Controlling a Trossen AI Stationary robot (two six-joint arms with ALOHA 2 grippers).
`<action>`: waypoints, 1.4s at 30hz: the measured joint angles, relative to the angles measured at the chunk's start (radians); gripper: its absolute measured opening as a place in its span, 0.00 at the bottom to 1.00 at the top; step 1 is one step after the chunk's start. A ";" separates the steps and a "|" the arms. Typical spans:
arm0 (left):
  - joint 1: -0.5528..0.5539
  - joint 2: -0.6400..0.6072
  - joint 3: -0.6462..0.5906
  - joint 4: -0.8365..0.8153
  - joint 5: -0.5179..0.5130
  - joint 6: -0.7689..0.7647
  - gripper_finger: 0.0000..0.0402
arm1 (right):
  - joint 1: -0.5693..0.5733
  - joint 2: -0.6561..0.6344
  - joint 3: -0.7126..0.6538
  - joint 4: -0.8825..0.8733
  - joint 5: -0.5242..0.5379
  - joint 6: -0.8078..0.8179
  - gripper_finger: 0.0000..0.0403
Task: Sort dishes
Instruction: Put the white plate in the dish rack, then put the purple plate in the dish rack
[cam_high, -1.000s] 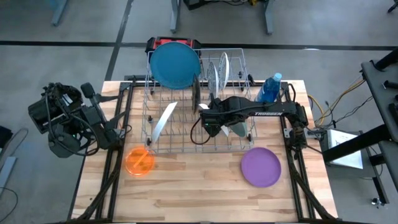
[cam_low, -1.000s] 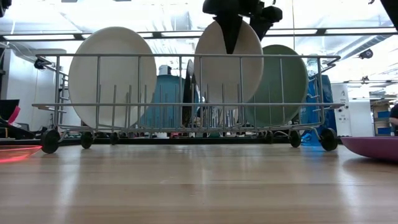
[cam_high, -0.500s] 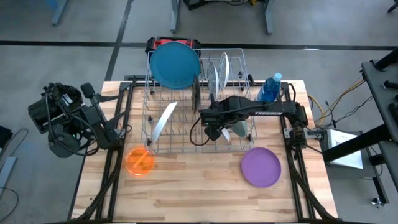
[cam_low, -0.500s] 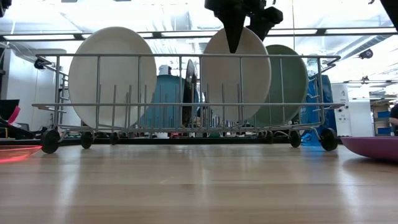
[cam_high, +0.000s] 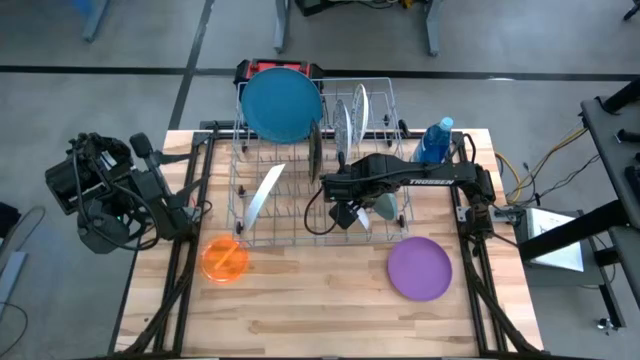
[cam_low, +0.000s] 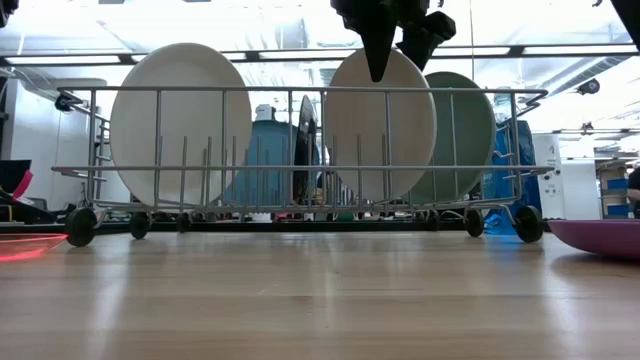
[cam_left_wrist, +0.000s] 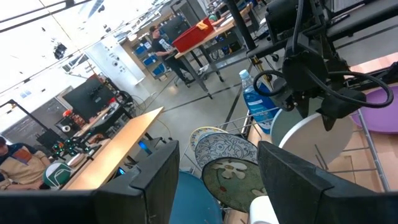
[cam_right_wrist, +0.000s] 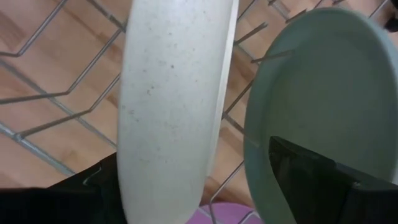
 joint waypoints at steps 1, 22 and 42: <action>0.000 0.000 0.000 0.000 0.000 0.000 0.51 | 0.000 0.000 0.000 0.000 -0.012 0.000 0.77; 0.000 -0.001 0.000 0.000 0.052 -0.007 0.51 | 0.055 -0.014 0.000 0.000 -0.061 0.014 0.74; 0.000 0.045 0.000 0.000 0.153 -0.071 0.51 | 0.293 -0.288 -0.023 0.000 0.106 -0.035 0.70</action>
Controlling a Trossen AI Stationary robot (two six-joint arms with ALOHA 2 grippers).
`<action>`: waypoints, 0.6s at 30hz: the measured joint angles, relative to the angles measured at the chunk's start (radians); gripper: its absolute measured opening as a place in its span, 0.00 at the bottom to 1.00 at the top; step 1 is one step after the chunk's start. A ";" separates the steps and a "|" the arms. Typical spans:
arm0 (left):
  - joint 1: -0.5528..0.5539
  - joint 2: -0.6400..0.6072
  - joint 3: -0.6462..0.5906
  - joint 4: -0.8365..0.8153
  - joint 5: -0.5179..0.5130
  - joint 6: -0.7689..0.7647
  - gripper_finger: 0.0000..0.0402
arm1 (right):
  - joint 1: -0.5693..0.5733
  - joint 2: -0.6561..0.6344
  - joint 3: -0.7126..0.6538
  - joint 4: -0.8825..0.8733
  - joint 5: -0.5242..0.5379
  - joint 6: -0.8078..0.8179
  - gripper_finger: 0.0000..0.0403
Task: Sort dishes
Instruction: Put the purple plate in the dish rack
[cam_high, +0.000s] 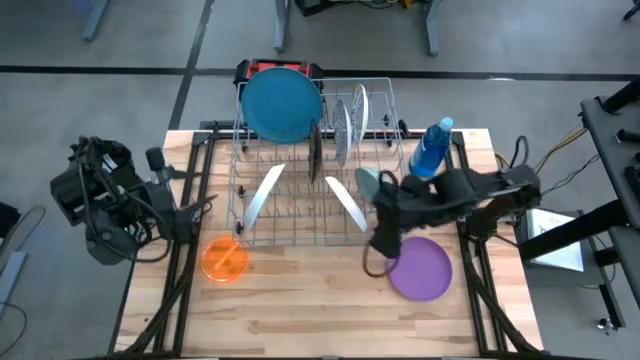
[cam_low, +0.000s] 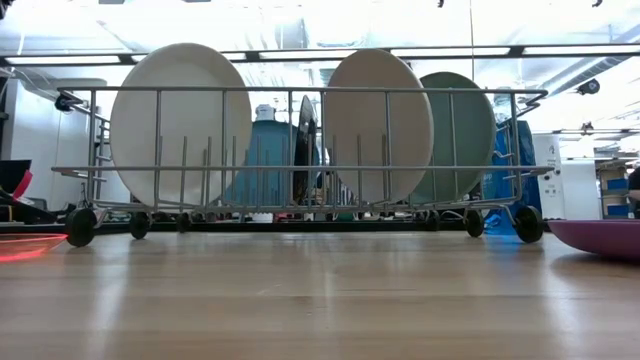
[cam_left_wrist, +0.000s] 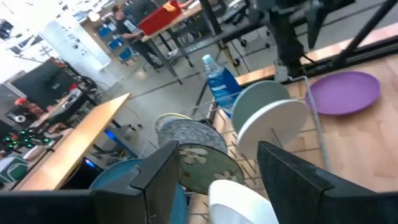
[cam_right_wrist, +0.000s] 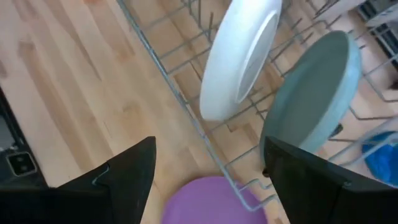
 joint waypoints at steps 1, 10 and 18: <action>0.000 0.008 0.000 0.000 0.006 -0.007 0.51 | 0.029 -0.012 -0.009 0.001 0.016 0.037 0.70; 0.000 0.095 -0.001 0.000 0.017 -0.022 0.51 | 0.309 -0.037 -0.178 0.003 0.034 0.387 0.66; 0.000 0.165 -0.001 0.000 0.018 -0.025 0.51 | 0.513 0.035 -0.421 0.161 0.032 0.610 0.62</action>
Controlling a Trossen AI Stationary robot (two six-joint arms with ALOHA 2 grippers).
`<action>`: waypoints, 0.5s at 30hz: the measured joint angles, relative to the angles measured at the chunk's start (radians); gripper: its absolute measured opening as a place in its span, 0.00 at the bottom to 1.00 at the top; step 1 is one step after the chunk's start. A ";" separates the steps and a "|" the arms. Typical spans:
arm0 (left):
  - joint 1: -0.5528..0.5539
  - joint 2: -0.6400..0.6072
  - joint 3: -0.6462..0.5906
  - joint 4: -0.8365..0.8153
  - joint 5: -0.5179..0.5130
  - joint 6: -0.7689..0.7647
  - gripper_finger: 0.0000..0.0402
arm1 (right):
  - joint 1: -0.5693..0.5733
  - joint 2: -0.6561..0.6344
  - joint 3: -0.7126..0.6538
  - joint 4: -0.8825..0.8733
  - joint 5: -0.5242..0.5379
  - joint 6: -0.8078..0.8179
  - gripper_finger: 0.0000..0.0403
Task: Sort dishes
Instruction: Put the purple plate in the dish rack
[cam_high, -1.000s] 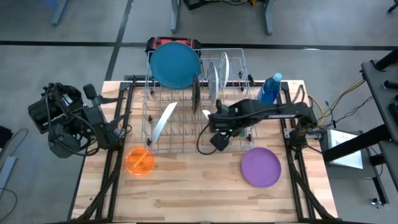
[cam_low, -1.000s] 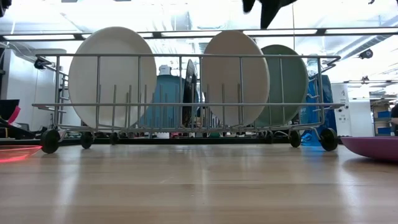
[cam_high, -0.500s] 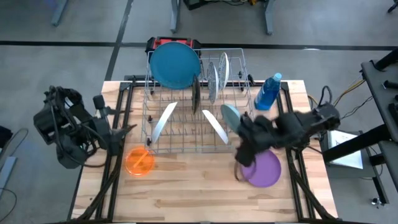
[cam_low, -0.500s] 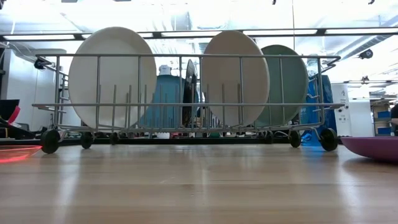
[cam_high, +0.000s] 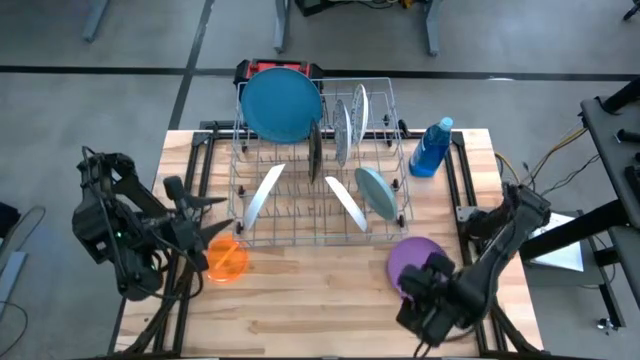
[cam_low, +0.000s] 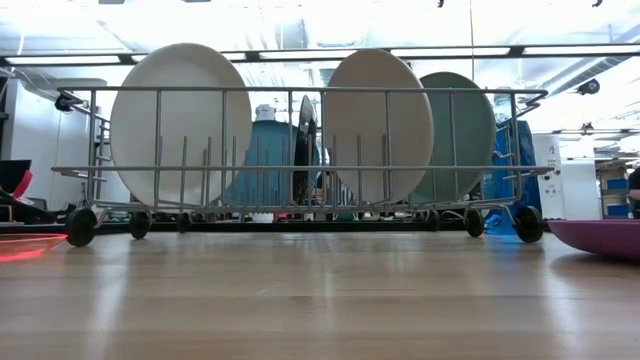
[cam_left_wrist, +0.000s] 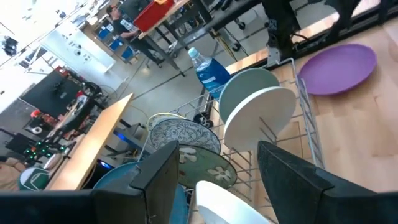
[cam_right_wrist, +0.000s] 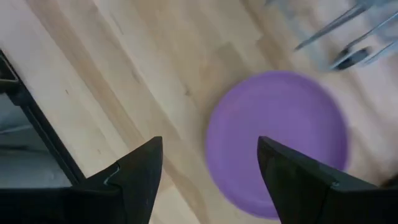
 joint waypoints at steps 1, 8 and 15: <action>0.000 0.009 0.000 0.000 0.006 0.000 0.51 | 0.016 0.013 -0.027 0.032 0.000 0.020 0.61; -0.002 0.078 0.000 0.016 0.064 -0.036 0.51 | 0.074 0.155 -0.138 0.188 -0.016 0.035 0.56; -0.002 0.158 0.000 0.029 0.065 -0.090 0.51 | 0.059 0.256 -0.160 0.166 -0.022 0.011 0.51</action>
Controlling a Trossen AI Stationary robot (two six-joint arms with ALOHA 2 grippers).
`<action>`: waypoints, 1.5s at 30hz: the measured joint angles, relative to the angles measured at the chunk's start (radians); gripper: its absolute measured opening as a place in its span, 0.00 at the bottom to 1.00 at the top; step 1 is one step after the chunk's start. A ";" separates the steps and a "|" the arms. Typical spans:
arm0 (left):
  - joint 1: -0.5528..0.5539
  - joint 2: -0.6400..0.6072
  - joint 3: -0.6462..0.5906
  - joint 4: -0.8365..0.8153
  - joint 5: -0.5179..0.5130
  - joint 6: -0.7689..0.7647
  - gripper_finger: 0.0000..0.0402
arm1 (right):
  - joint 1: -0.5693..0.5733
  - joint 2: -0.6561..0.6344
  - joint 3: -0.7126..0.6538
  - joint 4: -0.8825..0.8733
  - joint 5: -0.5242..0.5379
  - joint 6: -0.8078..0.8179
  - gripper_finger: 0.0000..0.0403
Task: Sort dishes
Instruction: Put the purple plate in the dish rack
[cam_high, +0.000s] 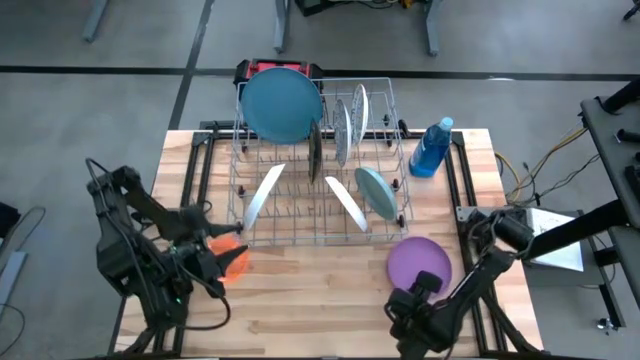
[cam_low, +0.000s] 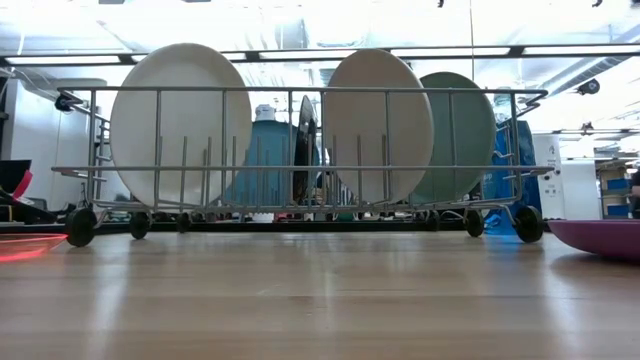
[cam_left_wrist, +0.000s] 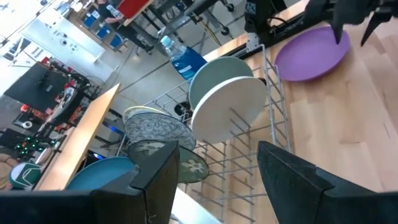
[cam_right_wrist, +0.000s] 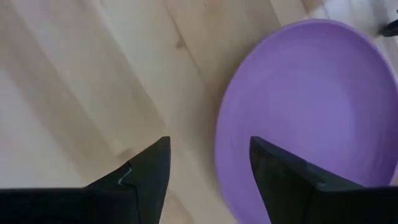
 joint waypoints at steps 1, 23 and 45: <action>0.000 0.010 0.000 0.006 0.000 -0.002 0.51 | -0.006 0.010 -0.001 -0.002 -0.008 -0.010 0.50; -0.017 0.094 0.000 0.164 0.113 -0.147 0.51 | -0.099 -0.010 -0.221 0.226 -0.121 -0.230 0.41; -0.030 0.207 -0.031 0.411 0.219 -0.245 0.51 | 0.039 -0.002 -0.054 0.308 0.099 -0.343 0.00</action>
